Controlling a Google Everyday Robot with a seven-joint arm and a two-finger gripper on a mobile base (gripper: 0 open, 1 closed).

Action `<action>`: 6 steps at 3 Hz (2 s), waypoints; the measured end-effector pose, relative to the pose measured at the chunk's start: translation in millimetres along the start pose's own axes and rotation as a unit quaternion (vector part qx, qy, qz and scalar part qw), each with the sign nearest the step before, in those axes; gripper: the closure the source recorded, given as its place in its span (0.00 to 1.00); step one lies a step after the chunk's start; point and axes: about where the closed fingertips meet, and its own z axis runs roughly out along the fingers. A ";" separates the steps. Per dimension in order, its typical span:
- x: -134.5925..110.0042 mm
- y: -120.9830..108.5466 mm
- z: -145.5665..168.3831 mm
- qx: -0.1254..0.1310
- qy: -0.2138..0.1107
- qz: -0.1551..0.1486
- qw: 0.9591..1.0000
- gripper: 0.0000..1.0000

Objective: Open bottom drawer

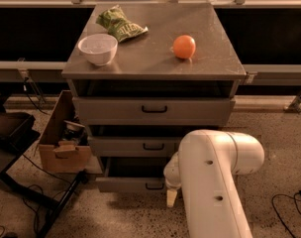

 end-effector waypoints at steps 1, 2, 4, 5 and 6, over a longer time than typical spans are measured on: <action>0.0 0.0 0.0 0.000 0.000 0.000 1.000 0.00; 8.1 13.6 12.5 -0.021 0.006 0.014 1.000 0.17; 32.1 37.5 8.5 -0.049 0.023 0.050 0.997 0.72; 32.0 35.8 4.0 -0.049 0.023 0.050 0.997 0.96; 46.0 51.0 -1.7 -0.046 0.027 0.063 0.997 1.00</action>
Offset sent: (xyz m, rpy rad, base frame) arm -0.0269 -0.0146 -0.0362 0.0043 0.1127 -0.0756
